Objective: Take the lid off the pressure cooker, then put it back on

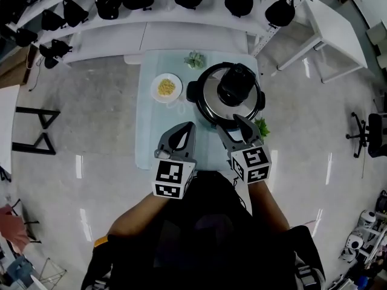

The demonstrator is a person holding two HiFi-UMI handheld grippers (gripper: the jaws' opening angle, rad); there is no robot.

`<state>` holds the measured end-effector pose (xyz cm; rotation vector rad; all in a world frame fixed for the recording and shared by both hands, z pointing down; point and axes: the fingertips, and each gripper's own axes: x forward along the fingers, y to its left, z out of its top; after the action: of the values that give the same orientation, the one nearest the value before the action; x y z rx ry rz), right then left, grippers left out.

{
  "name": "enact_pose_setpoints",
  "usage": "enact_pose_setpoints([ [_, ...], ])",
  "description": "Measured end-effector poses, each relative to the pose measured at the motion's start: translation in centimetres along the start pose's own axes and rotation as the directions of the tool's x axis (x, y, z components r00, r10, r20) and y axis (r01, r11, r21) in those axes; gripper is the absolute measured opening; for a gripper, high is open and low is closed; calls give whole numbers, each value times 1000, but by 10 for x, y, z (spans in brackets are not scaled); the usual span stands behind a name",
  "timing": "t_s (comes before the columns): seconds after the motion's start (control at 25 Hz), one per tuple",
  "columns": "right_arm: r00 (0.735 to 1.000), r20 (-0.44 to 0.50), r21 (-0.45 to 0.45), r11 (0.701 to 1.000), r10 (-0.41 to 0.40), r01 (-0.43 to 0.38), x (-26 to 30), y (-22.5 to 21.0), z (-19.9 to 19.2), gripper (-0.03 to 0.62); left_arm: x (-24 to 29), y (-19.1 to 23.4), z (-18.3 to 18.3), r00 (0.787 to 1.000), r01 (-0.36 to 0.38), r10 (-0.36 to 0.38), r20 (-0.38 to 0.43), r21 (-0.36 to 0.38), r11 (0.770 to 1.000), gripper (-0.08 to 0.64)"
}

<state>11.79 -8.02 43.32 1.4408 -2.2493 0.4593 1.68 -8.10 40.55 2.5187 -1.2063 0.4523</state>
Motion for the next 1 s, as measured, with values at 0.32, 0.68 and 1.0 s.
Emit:
enact_pose_setpoints([
  [0.32, 999, -11, 17, 999, -48, 48, -28, 45, -25, 149, -28, -14, -46, 999, 45, -45, -19, -32, 998, 6],
  [0.68, 998, 41, -11, 998, 56, -56, -65, 58, -37, 144, -63, -54, -54, 998, -65, 65, 19, -25, 998, 6],
  [1.0, 987, 51, -63, 987, 153, -150, -153, 39, -92, 144, -83, -160, -81, 986, -166, 168, 22, -48, 985, 7],
])
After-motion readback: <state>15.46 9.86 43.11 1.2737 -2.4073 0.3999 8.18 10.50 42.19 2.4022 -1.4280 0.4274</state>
